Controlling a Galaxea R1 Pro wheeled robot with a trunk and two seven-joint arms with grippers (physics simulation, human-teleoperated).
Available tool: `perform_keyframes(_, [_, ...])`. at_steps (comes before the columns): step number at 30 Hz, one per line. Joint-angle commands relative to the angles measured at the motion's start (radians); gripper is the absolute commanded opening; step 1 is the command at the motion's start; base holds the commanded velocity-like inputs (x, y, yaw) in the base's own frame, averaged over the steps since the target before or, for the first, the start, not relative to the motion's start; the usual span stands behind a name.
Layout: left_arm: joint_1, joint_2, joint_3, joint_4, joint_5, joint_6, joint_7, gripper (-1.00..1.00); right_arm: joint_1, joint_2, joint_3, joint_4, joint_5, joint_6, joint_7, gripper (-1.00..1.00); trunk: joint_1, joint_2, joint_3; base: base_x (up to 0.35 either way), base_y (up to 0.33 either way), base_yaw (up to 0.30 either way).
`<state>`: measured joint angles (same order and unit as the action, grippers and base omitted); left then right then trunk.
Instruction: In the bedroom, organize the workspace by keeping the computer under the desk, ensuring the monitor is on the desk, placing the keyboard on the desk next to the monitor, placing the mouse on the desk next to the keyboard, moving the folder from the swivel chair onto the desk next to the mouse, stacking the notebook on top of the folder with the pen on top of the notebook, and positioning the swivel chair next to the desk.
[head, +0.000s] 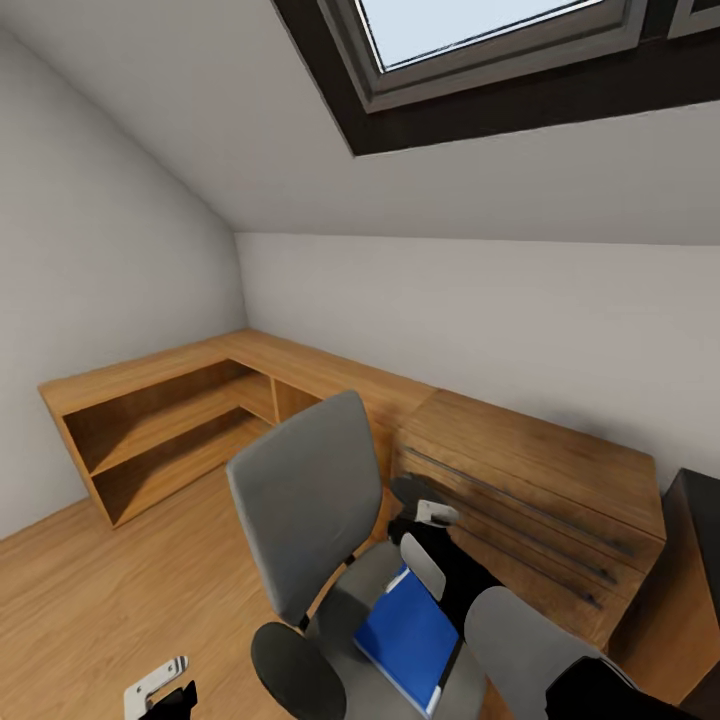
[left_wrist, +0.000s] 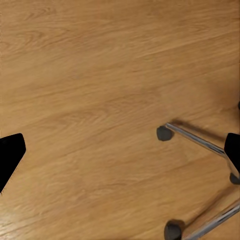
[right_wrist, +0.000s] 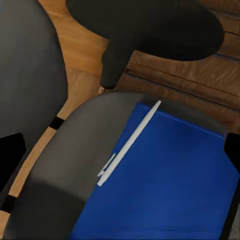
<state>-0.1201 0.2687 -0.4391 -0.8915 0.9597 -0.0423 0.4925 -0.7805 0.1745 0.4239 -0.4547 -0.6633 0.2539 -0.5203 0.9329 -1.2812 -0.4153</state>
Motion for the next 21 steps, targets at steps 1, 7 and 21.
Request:
perform_keyframes(1, [-0.001, 0.002, -0.006, -0.001, 0.008, -0.004, 0.007, 1.00, -0.001, 0.000, 0.003, 0.000, -0.005, 0.014, -0.008, 1.00, 0.000, -0.001, -0.001, 0.025, 0.078, 0.000])
perform_keyframes(7, [-0.001, 0.001, 0.050, -0.002, 0.005, -0.005, 0.003, 1.00, -0.002, 0.000, -0.002, 0.001, -0.043, 0.103, -0.033, 1.00, 0.000, -0.001, -0.001, 0.005, 0.016, 0.000])
perform_keyframes(21, [-0.001, -0.003, 0.118, -0.028, 0.003, -0.005, 0.006, 1.00, -0.002, 0.000, -0.002, -0.007, -0.039, 0.120, -0.027, 1.00, 0.008, -0.015, -0.007, 0.033, 0.084, 0.000])
